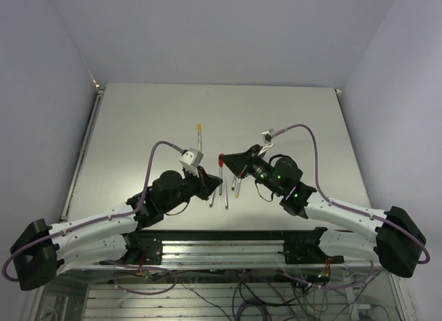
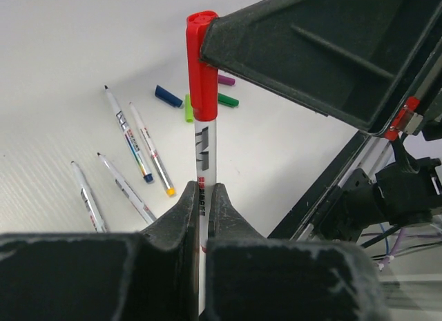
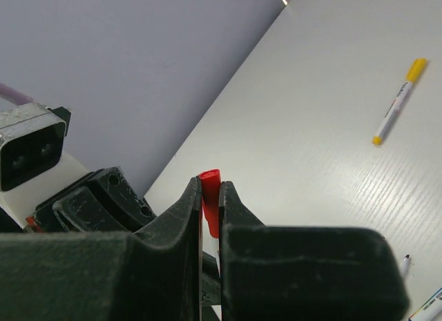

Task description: Insert the pens into the pen caps

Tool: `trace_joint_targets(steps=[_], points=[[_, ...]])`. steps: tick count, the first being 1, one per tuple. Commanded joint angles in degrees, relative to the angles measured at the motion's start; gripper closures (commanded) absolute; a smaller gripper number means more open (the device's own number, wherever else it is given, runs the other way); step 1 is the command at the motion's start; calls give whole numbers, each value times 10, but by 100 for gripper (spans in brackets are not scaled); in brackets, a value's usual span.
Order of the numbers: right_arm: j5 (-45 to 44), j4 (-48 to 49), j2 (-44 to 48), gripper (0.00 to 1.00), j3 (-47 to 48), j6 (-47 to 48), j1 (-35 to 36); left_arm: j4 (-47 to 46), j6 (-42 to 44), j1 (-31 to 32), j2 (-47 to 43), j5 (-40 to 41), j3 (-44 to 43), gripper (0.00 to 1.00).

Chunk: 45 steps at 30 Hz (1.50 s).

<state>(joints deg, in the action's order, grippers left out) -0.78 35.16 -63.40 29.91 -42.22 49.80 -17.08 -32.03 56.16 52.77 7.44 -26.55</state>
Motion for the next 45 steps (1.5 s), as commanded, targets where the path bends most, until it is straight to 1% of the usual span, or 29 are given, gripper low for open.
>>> trace_joint_targets(steps=[1, 6, 12, 18, 22, 26, 29, 32, 34, 37, 40, 43, 45], points=[[75, -139, -15, 100, -21, -1, 47, -159, 28, -27, -29, 115, -61, 93], [65, -152, -34, 100, -20, 1, 66, -168, 31, -41, -27, 101, -73, 93], [34, -181, -50, 100, -12, 0, 90, -168, 41, -54, -37, 115, -80, 93], [23, -189, -52, 100, -14, -3, 95, -162, 36, -71, -47, 105, -82, 93], [9, -184, -52, 100, -4, 2, 96, -155, 26, -72, -44, 92, -79, 93], [-34, -210, -37, 100, 20, 14, 96, -136, 26, -72, -48, 95, -70, 93], [-76, -248, -21, 100, 35, 18, 95, -113, 33, -72, -51, 105, -75, 93], [-150, -299, 4, 100, 44, 8, 95, -65, 46, -76, -36, 114, -98, 93], [-194, -339, 23, 100, 49, -3, 92, -29, 47, -87, -13, 106, -118, 93], [-230, -393, 53, 92, 54, -15, 70, 3, 37, -121, 44, 65, -148, 93], [-242, -452, 84, 84, 61, -25, 24, 29, 33, -159, 105, 30, -187, 93], [-196, -486, 108, 78, 64, -18, -65, 80, 36, -192, 177, 0, -246, 93], [-165, -496, 122, 73, 65, -9, -117, 132, 37, -209, 231, -3, -296, 93]])
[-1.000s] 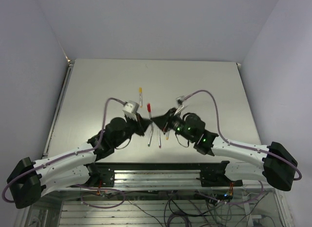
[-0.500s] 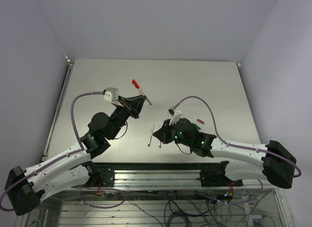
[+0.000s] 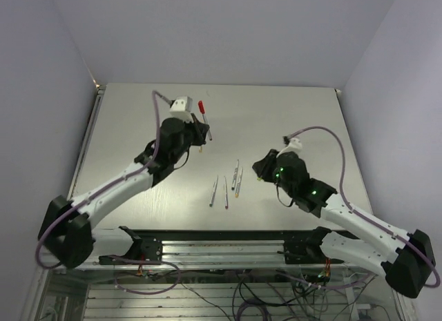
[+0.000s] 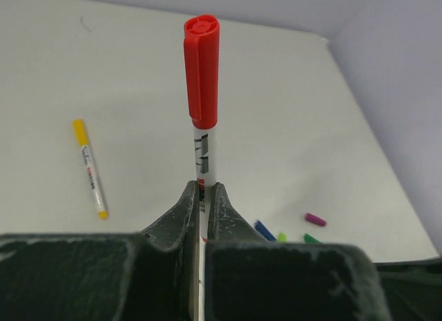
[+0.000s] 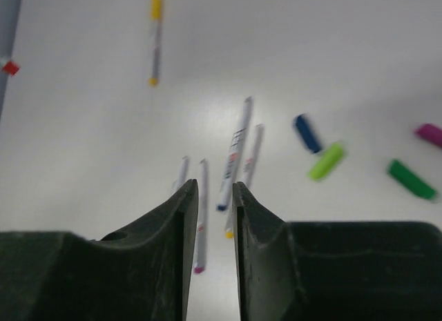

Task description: Insert the pens into the pen caps

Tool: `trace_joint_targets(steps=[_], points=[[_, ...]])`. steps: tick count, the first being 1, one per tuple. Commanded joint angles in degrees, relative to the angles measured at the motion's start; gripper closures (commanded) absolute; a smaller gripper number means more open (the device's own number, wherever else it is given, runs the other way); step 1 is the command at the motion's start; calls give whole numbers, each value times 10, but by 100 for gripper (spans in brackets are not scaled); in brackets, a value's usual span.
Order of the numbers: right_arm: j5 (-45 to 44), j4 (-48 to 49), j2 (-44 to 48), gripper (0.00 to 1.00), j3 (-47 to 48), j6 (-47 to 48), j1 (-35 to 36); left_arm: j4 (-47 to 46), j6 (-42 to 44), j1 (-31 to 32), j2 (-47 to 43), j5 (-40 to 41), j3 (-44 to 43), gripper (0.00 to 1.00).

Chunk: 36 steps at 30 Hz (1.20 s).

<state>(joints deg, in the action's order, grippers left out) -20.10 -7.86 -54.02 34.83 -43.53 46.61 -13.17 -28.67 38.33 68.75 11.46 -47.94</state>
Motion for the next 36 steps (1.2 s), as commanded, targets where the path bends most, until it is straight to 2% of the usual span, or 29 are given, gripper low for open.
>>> trace_joint_targets(steps=[1, 10, 17, 23, 36], points=[[40, -70, 34, 72, 17, 8, -102, 112, 5, -39, 99, -47, -104, 93], [48, -79, 23, 71, 26, 11, -122, 228, 10, -79, 318, -102, -269, 93], [50, -78, 34, 71, 24, 9, -122, 291, 11, -82, 428, -102, -361, 93], [58, -71, 41, 71, 13, 5, -122, 322, -2, -83, 479, -91, -398, 93], [55, -55, 36, 73, -1, 2, -122, 364, -34, -87, 533, -37, -421, 93]])
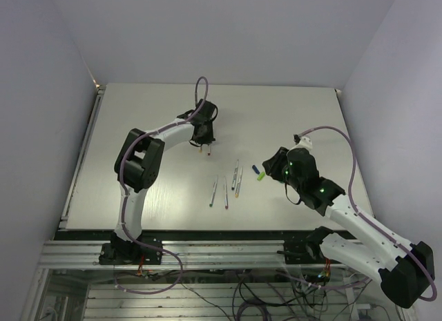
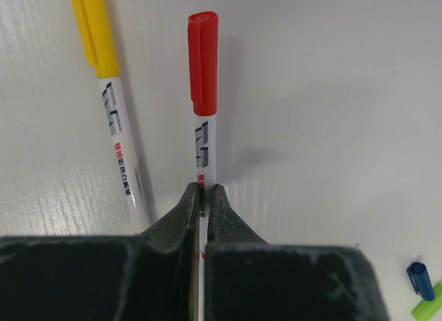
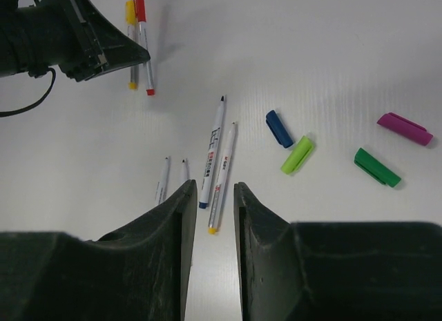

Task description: Insert the pens into the pen caps

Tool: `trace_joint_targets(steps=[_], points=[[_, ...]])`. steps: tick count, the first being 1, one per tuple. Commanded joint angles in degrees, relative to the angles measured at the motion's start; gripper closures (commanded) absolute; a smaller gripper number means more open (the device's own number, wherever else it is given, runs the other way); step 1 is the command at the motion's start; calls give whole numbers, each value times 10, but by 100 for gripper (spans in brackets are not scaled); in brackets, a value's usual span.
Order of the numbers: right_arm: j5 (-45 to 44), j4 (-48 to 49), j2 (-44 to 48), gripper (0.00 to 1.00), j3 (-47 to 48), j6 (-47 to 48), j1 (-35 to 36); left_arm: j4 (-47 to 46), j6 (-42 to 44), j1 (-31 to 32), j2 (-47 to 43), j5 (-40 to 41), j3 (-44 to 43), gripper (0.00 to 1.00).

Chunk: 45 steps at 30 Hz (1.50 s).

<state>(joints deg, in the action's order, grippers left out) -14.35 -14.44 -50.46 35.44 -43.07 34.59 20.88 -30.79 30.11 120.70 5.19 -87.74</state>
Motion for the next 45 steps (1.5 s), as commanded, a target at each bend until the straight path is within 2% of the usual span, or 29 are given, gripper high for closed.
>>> trace_joint_targets(steps=[1, 4, 8, 13, 24, 27, 29, 36, 41, 45], points=[[-4, 11, 1, 73, -8, -3, -2, 26, -14, -5, 16, 30, -23, 93], [-5, 13, 3, 74, -12, -2, -1, 23, -16, -7, 19, 37, -22, 87], [-6, 15, 7, 74, -13, 0, -2, 17, -19, -11, 25, 34, -24, 68], [-16, 9, 11, 76, -15, -1, -2, 16, -19, -12, 22, 34, -32, 55], [-68, 17, 18, 75, -6, 9, -1, 17, -2, -12, -47, 24, -43, 55], [-95, 15, 19, 62, 0, 8, -2, 12, -2, -12, -81, 21, -21, 54], [-119, 7, 18, 57, 6, 8, -2, 2, 2, -11, -108, 17, 5, 54], [-170, -19, 8, 52, 44, 52, -2, -41, 25, 17, -229, 38, 151, 52], [-144, -8, 8, 52, 50, 73, -2, -35, 40, 73, -309, 83, 254, 50], [-145, -6, 24, 52, 42, 63, -2, -17, 35, 131, -344, 103, 303, 50]])
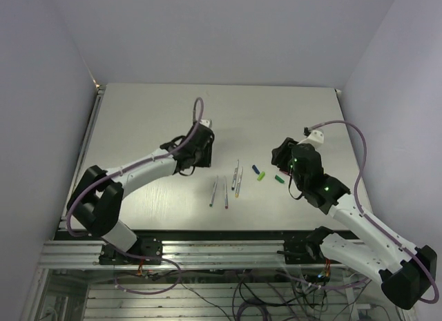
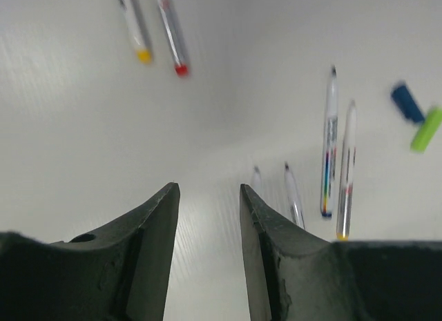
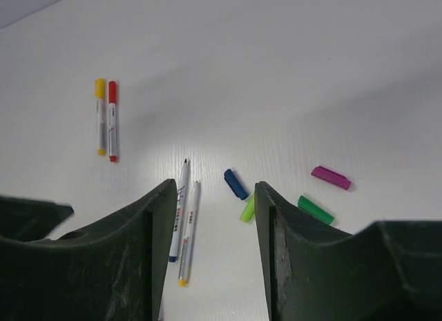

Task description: Insert the pens into the pen caps

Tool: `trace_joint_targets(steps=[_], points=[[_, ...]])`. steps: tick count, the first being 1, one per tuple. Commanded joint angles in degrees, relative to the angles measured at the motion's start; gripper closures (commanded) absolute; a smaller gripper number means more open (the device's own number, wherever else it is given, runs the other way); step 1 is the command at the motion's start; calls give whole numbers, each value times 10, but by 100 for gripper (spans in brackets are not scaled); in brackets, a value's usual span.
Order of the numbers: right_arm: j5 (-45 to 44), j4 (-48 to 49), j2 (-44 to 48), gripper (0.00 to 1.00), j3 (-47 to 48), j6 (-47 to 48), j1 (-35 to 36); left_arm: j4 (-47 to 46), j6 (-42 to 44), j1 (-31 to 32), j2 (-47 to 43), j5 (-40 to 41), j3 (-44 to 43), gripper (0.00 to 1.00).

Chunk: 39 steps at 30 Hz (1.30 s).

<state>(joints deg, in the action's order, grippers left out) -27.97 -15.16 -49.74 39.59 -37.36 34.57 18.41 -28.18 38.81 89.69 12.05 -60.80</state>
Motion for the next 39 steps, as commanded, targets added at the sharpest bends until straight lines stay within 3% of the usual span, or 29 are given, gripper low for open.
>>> trace_joint_targets(steps=[1, 7, 16, 26, 39], points=[[-13, 0, 23, 54, -3, 3, -1, 11, 3, 58, -42, 39, 45, 50], [-44, -26, 51, 68, -16, -12, -1, 32, -23, 124, -69, 61, 76, 49], [-55, -41, 86, 71, -54, -48, -2, 47, -50, 184, -35, 87, 80, 48], [-54, -49, 98, 72, -65, -53, -2, 67, -49, 195, 31, 114, 48, 49], [-48, -40, 97, 73, -75, -60, -1, 77, -34, 186, 75, 70, 20, 50]])
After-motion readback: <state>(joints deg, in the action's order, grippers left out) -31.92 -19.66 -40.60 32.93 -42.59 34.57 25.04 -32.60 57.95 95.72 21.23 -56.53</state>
